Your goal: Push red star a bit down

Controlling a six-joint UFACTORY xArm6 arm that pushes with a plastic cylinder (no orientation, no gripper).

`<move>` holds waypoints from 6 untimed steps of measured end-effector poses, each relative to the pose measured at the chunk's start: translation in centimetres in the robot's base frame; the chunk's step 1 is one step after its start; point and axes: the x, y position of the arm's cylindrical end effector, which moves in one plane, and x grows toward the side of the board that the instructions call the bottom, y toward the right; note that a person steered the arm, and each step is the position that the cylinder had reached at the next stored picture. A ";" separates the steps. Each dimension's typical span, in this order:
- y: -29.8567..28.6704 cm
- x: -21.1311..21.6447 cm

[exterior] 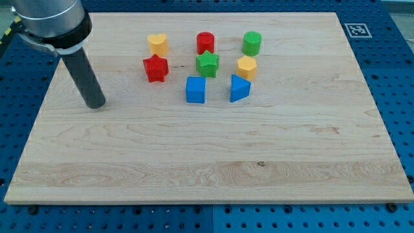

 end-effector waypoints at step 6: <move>7.3 -10.7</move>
